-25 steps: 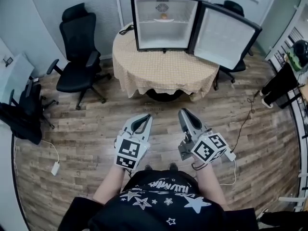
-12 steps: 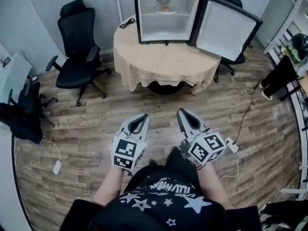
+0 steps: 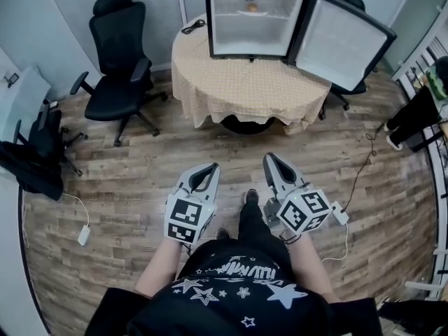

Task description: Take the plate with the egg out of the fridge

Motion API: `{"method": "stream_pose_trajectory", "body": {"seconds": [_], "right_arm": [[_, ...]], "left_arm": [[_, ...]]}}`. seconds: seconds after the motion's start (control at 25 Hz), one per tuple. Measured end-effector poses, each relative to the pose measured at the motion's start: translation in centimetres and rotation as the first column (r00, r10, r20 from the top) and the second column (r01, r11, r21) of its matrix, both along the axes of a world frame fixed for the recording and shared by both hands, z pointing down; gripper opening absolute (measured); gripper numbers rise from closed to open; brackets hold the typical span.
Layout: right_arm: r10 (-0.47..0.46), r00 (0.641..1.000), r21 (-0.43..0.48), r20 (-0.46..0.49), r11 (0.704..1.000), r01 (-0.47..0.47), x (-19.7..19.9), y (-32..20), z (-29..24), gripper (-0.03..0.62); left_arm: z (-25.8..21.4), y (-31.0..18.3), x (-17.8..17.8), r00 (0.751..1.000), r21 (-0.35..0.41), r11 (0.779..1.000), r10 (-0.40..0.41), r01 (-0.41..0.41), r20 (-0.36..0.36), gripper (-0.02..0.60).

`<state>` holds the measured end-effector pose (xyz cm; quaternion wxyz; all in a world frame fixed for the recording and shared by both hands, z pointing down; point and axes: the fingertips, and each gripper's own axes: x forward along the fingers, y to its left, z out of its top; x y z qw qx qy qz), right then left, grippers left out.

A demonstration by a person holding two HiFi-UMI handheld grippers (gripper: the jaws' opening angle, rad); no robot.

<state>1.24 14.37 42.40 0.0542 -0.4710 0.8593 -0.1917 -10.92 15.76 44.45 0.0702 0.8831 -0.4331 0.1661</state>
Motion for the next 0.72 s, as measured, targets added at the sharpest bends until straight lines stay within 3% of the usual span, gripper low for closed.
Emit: {"method": "stream_pose_trajectory", "body": {"seconds": [0.36,0.72], "right_arm": [[-0.04,0.996,0.033,-0.074,0.999,0.043,0.5,-4.6,0.2,0.028],[-0.035,0.997,0.025,-0.064,0.999,0.037,3.8,-12.4,0.3,0.028]], "left_arm": [[-0.8,-4.5,0.6,0.999,0.033,0.999,-0.03,0.032,-0.036,0.008],[-1.1,-11.9,4.1,0.998,0.024,1.0,-0.011,0.013,-0.056,0.008]]}}
